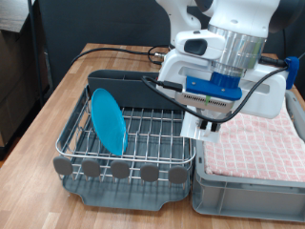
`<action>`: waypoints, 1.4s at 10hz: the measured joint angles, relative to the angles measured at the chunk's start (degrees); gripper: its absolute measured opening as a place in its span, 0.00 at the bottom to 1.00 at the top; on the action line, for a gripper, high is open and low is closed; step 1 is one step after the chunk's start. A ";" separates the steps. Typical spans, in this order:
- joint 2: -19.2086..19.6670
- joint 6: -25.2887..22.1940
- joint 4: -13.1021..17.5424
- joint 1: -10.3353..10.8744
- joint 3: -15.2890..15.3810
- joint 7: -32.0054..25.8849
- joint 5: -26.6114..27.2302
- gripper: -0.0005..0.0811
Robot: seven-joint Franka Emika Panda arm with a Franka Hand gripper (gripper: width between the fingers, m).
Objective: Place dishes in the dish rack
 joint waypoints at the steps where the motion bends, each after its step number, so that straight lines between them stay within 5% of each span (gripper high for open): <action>1: 1.08 -0.21 0.65 -0.02 0.00 0.00 0.07 0.10; 9: 5.44 2.11 1.11 0.12 -2.20 0.85 -2.27 0.10; 14: 8.30 3.49 3.00 -2.74 -0.44 -2.79 1.42 0.10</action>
